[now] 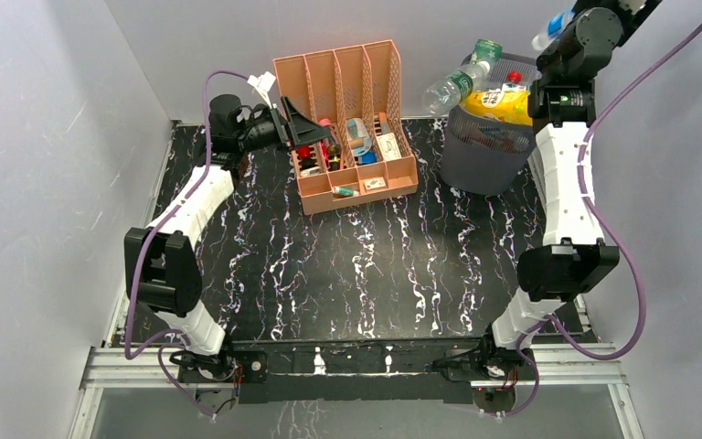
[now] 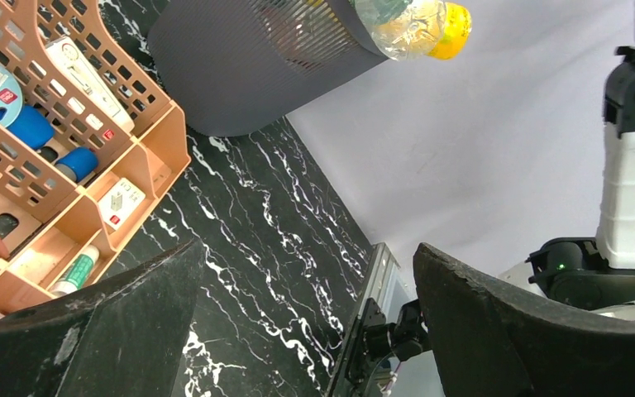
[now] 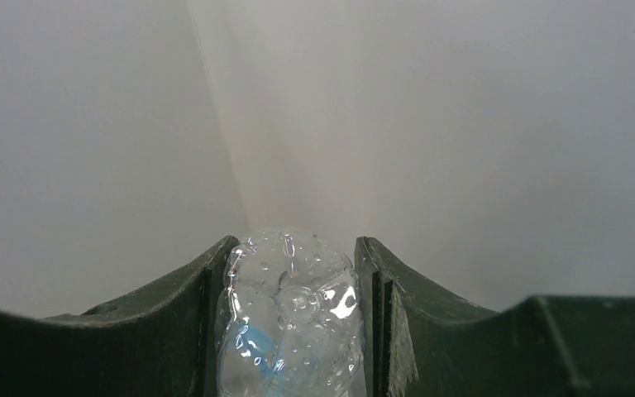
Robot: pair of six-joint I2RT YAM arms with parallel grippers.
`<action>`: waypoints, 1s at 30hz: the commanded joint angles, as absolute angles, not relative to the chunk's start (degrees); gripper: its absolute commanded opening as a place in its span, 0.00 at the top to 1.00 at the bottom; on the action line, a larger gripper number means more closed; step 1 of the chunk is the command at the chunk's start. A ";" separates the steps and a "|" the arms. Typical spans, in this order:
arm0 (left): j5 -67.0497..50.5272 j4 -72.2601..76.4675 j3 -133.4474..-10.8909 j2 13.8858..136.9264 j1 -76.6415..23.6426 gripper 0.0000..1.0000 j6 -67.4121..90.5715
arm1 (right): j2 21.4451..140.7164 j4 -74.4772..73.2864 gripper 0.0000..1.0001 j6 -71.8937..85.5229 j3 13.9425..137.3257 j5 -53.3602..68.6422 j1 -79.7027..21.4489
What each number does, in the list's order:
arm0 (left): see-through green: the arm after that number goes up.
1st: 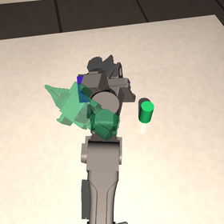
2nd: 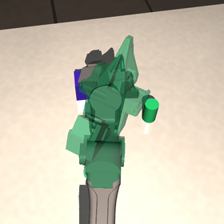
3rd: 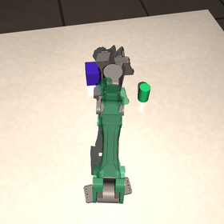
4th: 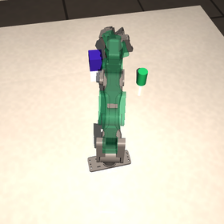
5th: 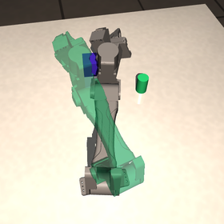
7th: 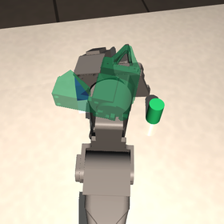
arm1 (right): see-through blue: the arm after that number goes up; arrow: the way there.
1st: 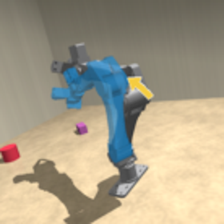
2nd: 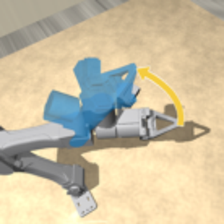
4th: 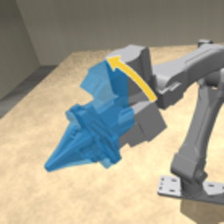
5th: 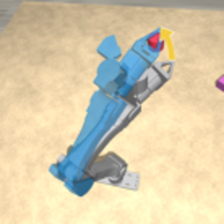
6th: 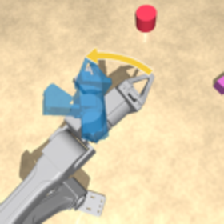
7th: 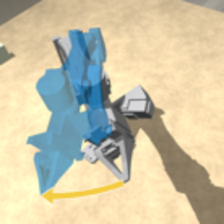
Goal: Put the plastic bottles in the bin
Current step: Place the plastic bottle in the trash bin.
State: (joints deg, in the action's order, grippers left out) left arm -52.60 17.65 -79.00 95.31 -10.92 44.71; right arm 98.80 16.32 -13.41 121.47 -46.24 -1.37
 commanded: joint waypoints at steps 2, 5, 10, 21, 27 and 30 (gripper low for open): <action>-55.07 23.24 -78.93 96.12 -10.59 0.05 48.15 | 98.64 7.89 0.53 -4.60 118.64 -43.28 -1.32; -55.20 23.60 -78.58 95.99 -10.63 0.05 48.27 | 101.93 3.70 0.52 -2.99 119.99 -41.73 -1.32; -55.20 23.46 -79.01 95.89 -10.59 0.05 48.25 | 106.44 -1.81 0.50 -0.49 122.68 -40.16 -1.16; -54.93 24.05 -78.90 96.08 -10.72 0.06 49.04 | 114.44 -13.10 0.40 3.67 128.17 -34.64 -0.88; -54.67 23.99 -79.26 96.22 -11.25 0.06 49.22 | 116.57 -15.69 0.30 4.18 130.67 -32.93 -0.88; -54.59 23.79 -79.78 96.54 -11.74 0.06 49.22 | 116.70 -16.36 0.19 4.52 130.98 -32.35 -0.88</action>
